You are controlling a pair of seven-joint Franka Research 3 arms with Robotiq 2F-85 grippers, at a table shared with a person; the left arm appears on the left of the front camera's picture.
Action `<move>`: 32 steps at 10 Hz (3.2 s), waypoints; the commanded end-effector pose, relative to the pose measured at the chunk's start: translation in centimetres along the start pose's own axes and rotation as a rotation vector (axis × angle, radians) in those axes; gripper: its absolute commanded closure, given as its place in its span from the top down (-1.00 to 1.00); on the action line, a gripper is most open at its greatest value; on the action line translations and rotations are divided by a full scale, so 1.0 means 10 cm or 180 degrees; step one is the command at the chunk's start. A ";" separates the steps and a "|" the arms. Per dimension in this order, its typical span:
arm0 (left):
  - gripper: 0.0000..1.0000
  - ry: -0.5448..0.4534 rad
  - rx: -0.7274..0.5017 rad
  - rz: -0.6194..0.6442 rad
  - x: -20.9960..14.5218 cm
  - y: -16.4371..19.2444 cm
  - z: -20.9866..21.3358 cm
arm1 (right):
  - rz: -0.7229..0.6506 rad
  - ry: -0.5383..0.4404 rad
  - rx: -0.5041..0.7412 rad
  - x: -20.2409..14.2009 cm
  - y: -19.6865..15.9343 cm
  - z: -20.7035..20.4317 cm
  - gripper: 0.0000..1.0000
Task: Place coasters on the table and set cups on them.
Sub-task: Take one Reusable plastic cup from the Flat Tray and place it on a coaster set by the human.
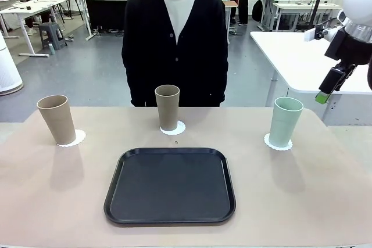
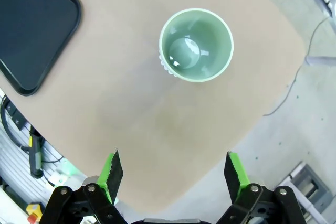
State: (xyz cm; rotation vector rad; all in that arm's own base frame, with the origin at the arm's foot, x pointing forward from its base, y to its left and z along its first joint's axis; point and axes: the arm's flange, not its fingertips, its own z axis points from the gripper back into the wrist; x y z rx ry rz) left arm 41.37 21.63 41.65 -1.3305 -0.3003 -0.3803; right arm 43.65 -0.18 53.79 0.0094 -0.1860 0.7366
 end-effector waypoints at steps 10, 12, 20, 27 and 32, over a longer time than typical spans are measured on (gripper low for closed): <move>1.00 -0.0018 0.0010 0.0000 -0.01 -0.02 0.01 | -0.1435 -0.0846 0.2342 -1.28 -0.37 -0.05 1.00; 1.00 -0.0018 0.0010 0.0000 -0.01 -0.02 0.01 | -0.1721 -0.1041 0.2578 -1.53 -0.66 -0.27 1.00; 1.00 -0.0018 0.0010 0.0000 -0.01 -0.02 0.01 | -0.2156 -0.1503 0.3429 -2.51 -1.38 -0.66 1.00; 1.00 -0.0018 0.0010 0.0000 -0.01 -0.02 0.01 | -0.2223 -0.1439 0.3399 -2.60 -1.33 -0.66 1.00; 1.00 -0.0018 0.0010 0.0000 -0.01 -0.02 0.01 | -0.2223 -0.1439 0.3399 -2.60 -1.33 -0.66 1.00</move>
